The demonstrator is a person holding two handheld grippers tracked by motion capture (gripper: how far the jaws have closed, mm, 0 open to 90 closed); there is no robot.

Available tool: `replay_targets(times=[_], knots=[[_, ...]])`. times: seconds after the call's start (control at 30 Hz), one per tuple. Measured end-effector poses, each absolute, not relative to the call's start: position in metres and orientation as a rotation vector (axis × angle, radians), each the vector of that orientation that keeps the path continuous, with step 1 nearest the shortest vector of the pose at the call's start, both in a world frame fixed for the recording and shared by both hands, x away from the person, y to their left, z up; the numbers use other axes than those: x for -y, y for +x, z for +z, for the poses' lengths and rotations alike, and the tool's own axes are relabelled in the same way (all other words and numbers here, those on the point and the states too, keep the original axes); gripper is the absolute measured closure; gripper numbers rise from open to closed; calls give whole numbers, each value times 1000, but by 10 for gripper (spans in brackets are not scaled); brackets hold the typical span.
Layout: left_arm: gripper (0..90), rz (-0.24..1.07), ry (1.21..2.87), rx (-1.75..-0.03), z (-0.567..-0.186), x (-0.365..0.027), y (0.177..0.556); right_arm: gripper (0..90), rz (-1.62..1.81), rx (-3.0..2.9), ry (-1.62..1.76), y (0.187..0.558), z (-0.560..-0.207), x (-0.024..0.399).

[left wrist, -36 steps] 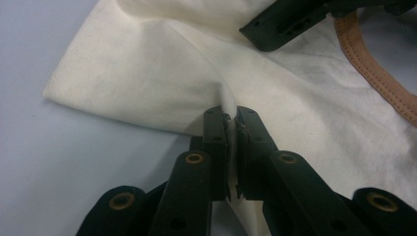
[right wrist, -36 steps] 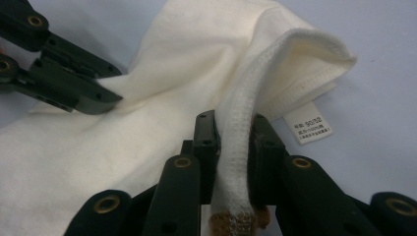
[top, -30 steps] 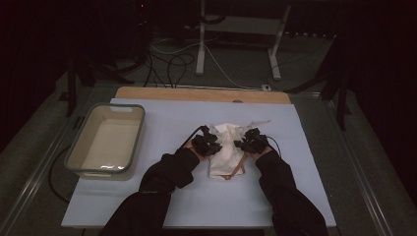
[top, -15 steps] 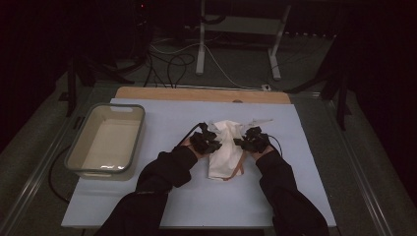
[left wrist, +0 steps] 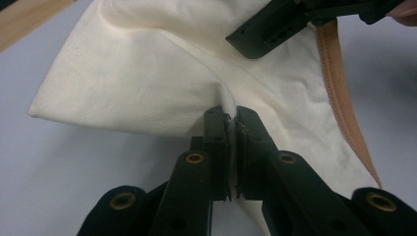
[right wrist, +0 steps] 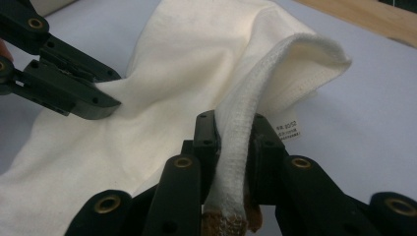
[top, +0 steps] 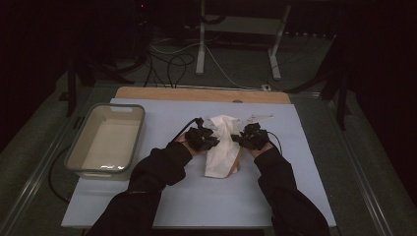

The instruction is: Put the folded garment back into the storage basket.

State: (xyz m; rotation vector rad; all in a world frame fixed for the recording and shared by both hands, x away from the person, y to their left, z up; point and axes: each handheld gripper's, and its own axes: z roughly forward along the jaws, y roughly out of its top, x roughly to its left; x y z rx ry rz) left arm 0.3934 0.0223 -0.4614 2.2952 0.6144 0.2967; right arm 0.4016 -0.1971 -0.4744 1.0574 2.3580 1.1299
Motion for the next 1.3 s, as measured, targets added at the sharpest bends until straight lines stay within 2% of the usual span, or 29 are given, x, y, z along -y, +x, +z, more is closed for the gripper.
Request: replay_targets(times=[1.03, 1.3], knots=[[869, 369, 2284, -614, -408, -69, 384, 774, 1167, -2349, 958, 400, -428, 151], [869, 402, 2275, -634, -397, -87, 381, 774, 1163, -2355, 914, 401, -414, 128]])
